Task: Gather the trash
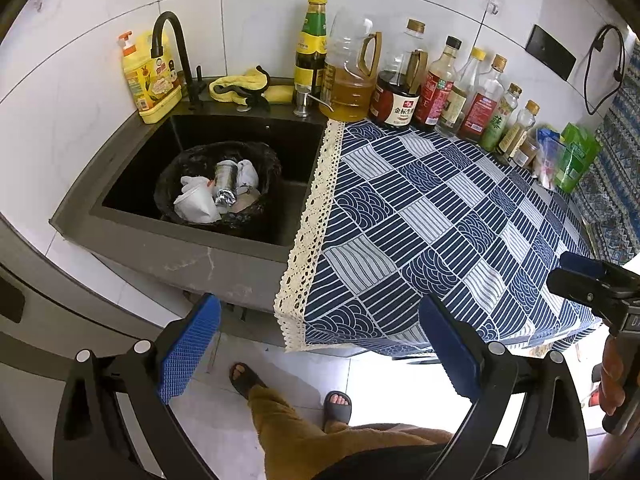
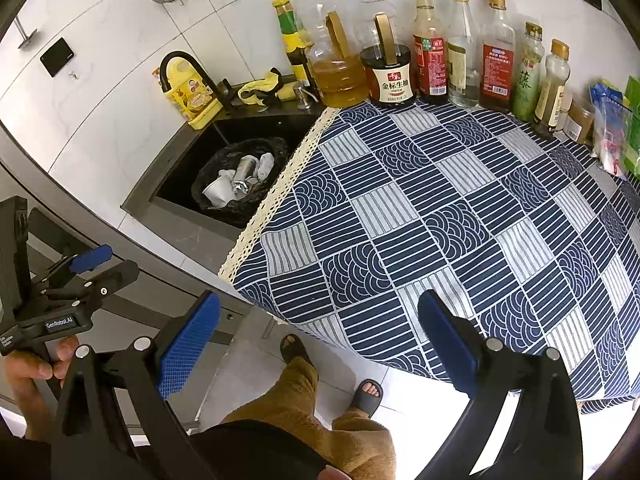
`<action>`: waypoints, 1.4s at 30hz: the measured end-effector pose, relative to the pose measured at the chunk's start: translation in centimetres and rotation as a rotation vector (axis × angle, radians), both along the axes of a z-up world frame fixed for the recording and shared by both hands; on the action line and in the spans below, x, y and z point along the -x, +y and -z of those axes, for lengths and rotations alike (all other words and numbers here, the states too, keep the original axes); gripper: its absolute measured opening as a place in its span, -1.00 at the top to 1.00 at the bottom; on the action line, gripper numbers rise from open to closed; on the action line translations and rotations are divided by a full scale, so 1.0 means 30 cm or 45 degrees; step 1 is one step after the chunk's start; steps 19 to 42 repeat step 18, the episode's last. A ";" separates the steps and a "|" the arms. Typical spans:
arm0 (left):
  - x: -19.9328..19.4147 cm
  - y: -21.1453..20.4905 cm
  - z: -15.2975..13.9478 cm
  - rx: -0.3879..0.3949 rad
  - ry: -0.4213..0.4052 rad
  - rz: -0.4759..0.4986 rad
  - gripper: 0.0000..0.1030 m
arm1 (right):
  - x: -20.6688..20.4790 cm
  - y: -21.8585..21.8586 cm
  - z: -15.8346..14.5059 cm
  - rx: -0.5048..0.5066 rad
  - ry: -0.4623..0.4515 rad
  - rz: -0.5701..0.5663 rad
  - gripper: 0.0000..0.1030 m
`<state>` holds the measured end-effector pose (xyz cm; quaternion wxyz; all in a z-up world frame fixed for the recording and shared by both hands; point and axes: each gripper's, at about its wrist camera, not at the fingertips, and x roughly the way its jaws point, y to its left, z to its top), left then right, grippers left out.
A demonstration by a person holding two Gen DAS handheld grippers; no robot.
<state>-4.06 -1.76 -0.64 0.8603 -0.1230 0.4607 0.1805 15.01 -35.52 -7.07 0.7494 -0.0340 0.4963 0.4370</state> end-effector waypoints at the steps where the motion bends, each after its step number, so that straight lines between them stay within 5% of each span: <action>1: -0.001 0.001 0.001 0.001 0.000 -0.002 -0.87 | 0.000 0.001 0.001 0.001 0.000 0.000 -0.90; 42: -0.018 -0.001 0.008 0.007 0.009 -0.002 -0.87 | -0.028 -0.013 0.019 0.001 0.025 0.018 -0.90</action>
